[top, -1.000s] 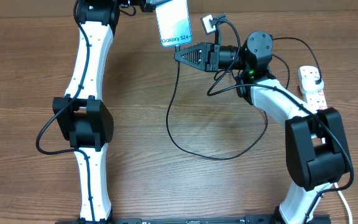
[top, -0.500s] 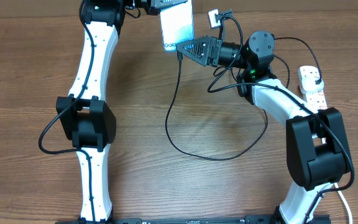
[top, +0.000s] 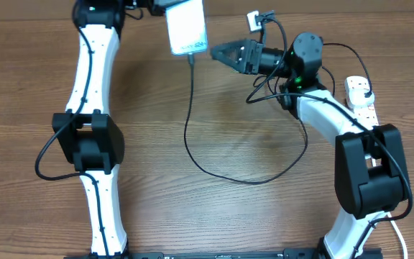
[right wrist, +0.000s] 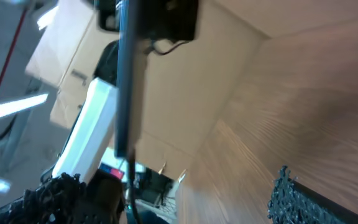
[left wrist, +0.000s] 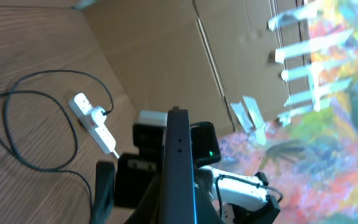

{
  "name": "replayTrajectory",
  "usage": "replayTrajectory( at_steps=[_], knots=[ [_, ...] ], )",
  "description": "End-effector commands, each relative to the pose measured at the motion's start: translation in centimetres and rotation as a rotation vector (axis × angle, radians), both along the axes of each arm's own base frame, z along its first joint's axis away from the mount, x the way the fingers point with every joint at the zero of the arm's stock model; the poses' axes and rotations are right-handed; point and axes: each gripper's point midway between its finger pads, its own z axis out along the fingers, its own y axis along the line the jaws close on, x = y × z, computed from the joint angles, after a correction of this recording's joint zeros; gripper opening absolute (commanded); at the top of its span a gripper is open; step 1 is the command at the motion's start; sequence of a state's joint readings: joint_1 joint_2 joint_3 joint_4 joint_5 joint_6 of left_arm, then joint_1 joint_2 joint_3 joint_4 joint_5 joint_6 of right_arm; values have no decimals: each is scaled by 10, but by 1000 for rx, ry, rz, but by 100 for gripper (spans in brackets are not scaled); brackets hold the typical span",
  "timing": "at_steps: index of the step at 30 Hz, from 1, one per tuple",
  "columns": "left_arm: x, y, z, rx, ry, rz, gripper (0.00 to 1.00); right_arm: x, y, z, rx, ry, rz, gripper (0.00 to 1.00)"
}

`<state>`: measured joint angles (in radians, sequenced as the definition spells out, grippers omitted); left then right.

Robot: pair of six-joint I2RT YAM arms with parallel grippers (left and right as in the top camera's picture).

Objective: Plug charger to phone and switch on socket
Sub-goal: 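Open the right gripper and pull it back from the plug, then lower the phone with the left gripper and lay it on the table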

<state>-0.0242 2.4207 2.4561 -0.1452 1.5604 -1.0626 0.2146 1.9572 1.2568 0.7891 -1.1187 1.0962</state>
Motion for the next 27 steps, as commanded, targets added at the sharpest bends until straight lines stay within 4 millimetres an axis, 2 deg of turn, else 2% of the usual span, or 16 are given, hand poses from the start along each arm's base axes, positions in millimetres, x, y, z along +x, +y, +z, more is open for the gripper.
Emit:
replayTrajectory(
  at_steps=[1,10,15,18,20,22,27],
  knots=[
    [-2,12,7,-2,-4,3,4,10,-12,-6,-28,13,-26,100],
    [-3,11,4,-3,-36,1,4,2,-15,-67,-180,132,-12,100],
    [-4,5,-13,7,-28,19,4,-8,-21,-107,-294,233,-25,100],
    [-2,1,-33,47,19,68,4,-12,-25,-121,-338,272,-40,100],
    [-2,-2,-53,110,44,113,5,-15,-26,-125,-350,282,-33,100],
    [-4,-5,-72,184,48,141,7,-16,-26,-126,-352,293,-31,100],
    [-17,-13,-123,430,99,185,4,-15,-29,-126,-349,294,-35,100]
  ],
)
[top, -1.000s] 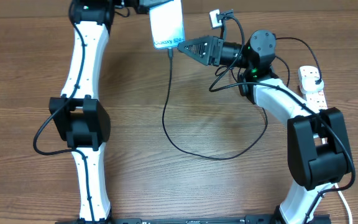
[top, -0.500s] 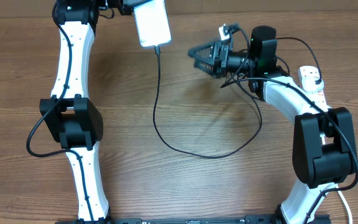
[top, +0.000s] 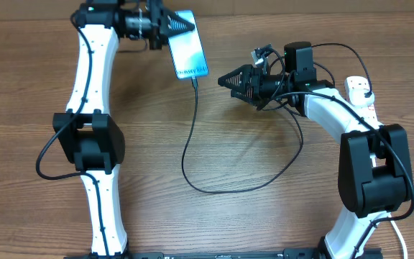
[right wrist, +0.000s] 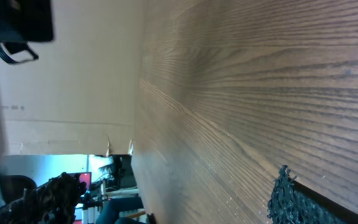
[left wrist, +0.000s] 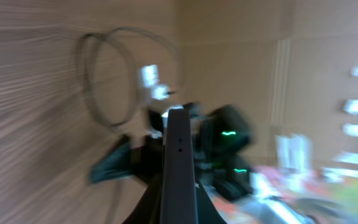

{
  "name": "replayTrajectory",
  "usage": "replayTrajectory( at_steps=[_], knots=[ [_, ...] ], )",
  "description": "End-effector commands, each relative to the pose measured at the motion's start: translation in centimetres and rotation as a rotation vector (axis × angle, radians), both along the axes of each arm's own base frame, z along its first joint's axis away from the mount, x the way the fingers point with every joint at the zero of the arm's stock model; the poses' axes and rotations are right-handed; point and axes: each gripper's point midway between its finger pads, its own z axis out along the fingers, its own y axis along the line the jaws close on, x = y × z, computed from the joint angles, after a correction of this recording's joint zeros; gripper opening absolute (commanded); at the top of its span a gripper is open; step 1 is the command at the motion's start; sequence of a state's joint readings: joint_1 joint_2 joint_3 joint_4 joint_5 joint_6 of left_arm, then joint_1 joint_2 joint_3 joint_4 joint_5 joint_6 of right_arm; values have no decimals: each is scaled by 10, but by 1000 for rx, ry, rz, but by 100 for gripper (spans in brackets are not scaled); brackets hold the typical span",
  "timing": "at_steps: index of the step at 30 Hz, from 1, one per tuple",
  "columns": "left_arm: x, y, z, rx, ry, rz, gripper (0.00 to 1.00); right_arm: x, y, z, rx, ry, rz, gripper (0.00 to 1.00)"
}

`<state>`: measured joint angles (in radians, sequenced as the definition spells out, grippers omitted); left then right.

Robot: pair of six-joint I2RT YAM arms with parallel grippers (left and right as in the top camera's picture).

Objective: Plug charger to phone and switch on socket
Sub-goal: 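Lower the phone with the left gripper and lay it on the table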

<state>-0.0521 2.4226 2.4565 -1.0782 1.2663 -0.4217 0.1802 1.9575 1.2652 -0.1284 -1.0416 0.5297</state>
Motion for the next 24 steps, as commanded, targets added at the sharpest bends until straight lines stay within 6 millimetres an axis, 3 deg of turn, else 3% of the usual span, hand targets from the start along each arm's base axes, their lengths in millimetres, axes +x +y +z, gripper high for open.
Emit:
replayTrajectory(
  at_steps=[1,4,11,16,24],
  knots=[
    [-3,-8,-30,244,-154,-16,4,6,-4,3,-11,-46,-4,100],
    [-8,-8,-48,351,-117,-10,4,10,-12,3,-10,-44,-22,100],
    [-11,-11,-68,433,-83,-14,4,16,-41,12,48,-37,-39,100],
    [-11,-15,-95,416,-18,-37,4,14,-59,23,114,-32,-25,100],
    [-19,-40,-145,284,118,-120,4,10,-61,27,144,-32,-2,100]
  ],
)
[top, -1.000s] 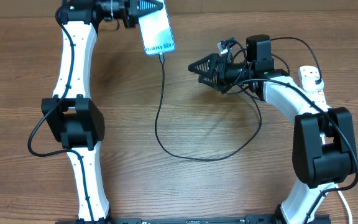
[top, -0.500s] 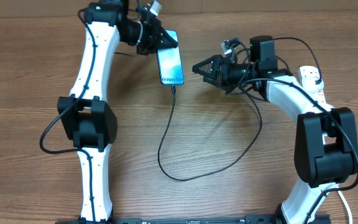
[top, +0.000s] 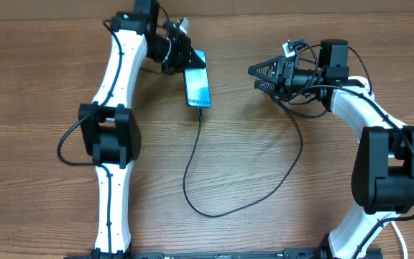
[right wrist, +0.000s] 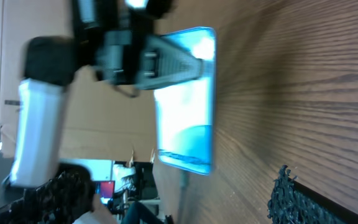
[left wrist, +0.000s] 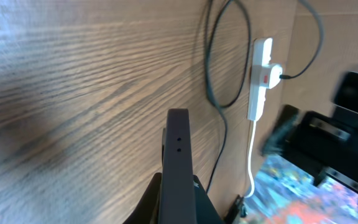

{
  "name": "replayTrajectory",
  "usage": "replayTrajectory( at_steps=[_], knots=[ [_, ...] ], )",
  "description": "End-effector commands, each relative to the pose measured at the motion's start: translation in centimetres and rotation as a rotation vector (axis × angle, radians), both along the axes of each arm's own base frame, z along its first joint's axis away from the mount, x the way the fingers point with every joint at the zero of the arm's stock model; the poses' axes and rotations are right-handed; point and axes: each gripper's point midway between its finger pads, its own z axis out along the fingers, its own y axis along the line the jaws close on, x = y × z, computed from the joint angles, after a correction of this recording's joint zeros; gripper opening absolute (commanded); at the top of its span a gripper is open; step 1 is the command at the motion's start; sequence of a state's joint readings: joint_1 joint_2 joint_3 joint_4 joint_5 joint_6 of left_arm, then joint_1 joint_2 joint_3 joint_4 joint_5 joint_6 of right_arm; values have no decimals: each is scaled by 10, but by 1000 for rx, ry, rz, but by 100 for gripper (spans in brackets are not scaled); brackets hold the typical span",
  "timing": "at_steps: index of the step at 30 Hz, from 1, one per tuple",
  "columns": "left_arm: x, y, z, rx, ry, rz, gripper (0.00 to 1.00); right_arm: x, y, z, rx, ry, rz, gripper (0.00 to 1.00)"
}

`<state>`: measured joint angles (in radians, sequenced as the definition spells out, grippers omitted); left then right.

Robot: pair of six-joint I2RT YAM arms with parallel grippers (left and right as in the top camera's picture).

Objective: Plug charger to phone and switch on socket
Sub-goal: 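Lower the phone with the left gripper and lay it on the table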

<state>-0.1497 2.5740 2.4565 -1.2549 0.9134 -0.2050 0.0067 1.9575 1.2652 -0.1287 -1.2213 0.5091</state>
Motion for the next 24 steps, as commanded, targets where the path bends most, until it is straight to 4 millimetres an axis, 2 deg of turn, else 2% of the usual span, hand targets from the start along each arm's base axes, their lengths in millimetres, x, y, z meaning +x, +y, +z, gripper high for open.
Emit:
replayTrajectory(
  at_steps=[1,6,9,16,24],
  knots=[
    [-8,-21,-18,-87,56,-50,4,-3,4,8,22,-30,35,100],
    [-20,-42,-53,-71,116,-91,4,-3,4,8,21,-34,36,100],
    [-25,-53,-66,-41,121,-113,4,-3,4,8,21,-34,36,100],
    [-25,-51,-91,157,150,-50,4,-3,4,8,17,-54,40,100],
    [-11,-58,-96,197,135,25,5,-3,4,8,17,-54,41,100]
  ],
)
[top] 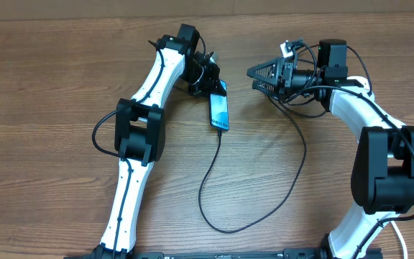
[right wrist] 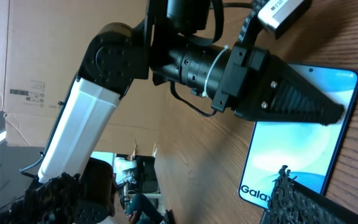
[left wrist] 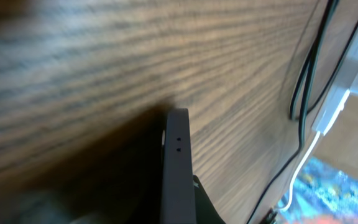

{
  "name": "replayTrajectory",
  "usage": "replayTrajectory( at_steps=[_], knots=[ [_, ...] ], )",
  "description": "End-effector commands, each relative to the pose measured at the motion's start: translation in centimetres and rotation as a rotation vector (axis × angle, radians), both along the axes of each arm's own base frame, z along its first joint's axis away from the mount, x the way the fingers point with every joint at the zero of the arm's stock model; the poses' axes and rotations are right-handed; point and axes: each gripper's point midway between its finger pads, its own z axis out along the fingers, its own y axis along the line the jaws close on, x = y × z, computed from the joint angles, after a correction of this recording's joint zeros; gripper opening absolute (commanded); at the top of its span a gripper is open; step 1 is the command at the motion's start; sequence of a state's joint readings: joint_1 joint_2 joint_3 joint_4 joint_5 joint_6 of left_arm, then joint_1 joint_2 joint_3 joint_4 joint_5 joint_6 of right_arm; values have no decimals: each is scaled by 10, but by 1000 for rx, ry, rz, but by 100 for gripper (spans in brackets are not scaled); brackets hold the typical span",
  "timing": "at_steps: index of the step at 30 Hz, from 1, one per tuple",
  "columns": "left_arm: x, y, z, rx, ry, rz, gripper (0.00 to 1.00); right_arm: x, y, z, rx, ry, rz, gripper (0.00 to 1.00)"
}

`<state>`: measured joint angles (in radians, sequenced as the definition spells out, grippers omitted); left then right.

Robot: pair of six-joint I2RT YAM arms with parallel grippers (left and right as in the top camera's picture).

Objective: Plug charger to phone and switch on socket
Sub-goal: 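Lower the phone with the left gripper and lay it on the table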

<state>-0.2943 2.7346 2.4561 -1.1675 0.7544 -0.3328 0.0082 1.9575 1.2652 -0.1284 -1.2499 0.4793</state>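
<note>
My left gripper (top: 213,85) is shut on the top end of the phone (top: 219,111), which is down by the tabletop at the back middle, screen lit blue. The black charger cable (top: 205,188) is plugged into its bottom end and loops toward the front, then up to the right. In the right wrist view the phone (right wrist: 298,167) shows its screen under the left gripper's fingers (right wrist: 291,104). My right gripper (top: 259,76) hangs open to the phone's right, nothing in it. The white socket strip appears only in the left wrist view.
The wooden table (top: 63,144) ends at a cardboard wall along the back. My right arm (top: 351,108) arcs over the back right corner, covering the strip from above. The cable (left wrist: 304,79) lies in loose curves near the strip.
My left gripper has carried the phone to the right and toward the front, lower to the table. The cable loop has shifted right with it. The right gripper stays where it was.
At first the phone was held high at the back, cable plugged in, with my open right gripper close to its bottom end. Then the phone was lower and the right gripper stood further right. Since then the phone has come down to the table's middle.
</note>
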Motion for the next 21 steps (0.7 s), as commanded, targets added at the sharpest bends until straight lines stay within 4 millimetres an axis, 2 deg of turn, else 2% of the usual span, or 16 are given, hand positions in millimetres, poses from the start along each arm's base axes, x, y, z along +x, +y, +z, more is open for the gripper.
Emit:
replayTrajectory(
  at_steps=[1,10,13,16,21],
  knots=[
    [10,-3,4,23,1,69,4,1,2,4,4,-25,12,100],
    [9,-3,4,26,14,77,5,1,2,4,3,-24,13,100],
    [8,-2,4,28,18,77,12,0,2,4,3,-21,13,100],
    [8,-1,2,40,21,79,25,0,2,3,3,-18,12,100],
    [7,2,0,61,24,83,28,0,2,3,3,-18,12,100]
  ],
)
